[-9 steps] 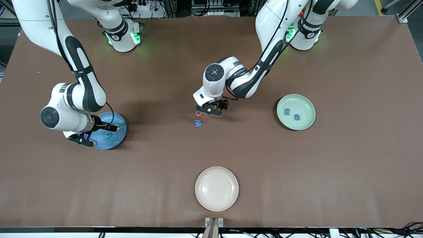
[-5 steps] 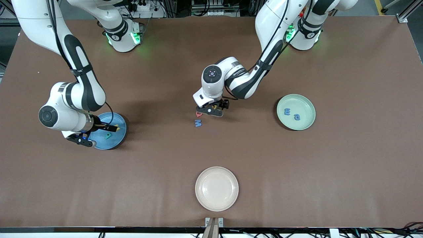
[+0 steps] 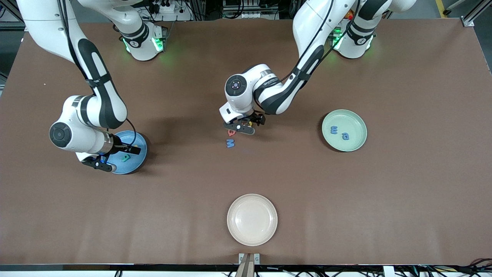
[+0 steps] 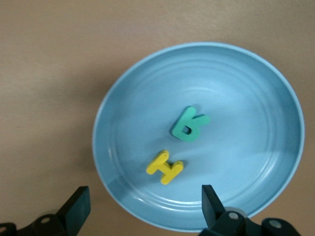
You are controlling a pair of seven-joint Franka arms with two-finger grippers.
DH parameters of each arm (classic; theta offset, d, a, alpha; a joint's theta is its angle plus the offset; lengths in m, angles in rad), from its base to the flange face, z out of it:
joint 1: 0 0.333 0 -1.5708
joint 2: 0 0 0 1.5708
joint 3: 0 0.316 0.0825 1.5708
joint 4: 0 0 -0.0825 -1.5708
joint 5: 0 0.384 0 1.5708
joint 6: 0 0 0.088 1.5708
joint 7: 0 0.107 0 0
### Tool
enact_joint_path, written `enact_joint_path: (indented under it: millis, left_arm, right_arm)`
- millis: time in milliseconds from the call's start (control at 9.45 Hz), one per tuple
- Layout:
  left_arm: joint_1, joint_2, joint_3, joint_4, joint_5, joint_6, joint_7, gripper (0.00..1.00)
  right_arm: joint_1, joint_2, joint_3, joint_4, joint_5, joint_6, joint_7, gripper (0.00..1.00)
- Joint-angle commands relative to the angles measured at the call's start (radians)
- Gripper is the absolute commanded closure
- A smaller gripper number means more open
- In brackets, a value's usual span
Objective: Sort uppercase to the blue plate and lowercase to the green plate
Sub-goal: 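Release the H on the blue plate while the left gripper returns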
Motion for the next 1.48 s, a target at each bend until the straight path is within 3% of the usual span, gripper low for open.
enact_joint_path:
  millis: [0, 423, 529, 847, 1376]
  left_arm:
    - [-0.008, 0.029, -0.005, 0.054, 0.049, -0.019, -0.005, 0.02]
    - [-0.006, 0.047, -0.004, 0.066, 0.087, -0.021, -0.005, 0.04]
    - [-0.006, 0.057, -0.004, 0.08, 0.088, -0.021, -0.004, 0.15]
    - [-0.006, 0.058, -0.005, 0.081, 0.086, -0.027, -0.007, 0.21]
    - [-0.008, 0.077, -0.005, 0.117, 0.084, -0.033, -0.011, 0.22]
  right_arm:
    - [0.006, -0.033, 0.001, 0.022, 0.019, -0.007, 0.004, 0.0]
    - [0.008, -0.081, -0.004, 0.01, -0.03, -0.006, 0.0, 0.0]
    - [0.008, -0.084, -0.004, 0.006, -0.033, -0.007, -0.002, 0.0]
    - [0.003, -0.095, -0.005, -0.008, -0.033, -0.009, -0.002, 0.0]
    - [0.002, -0.09, -0.005, -0.01, -0.033, -0.011, -0.002, 0.0]
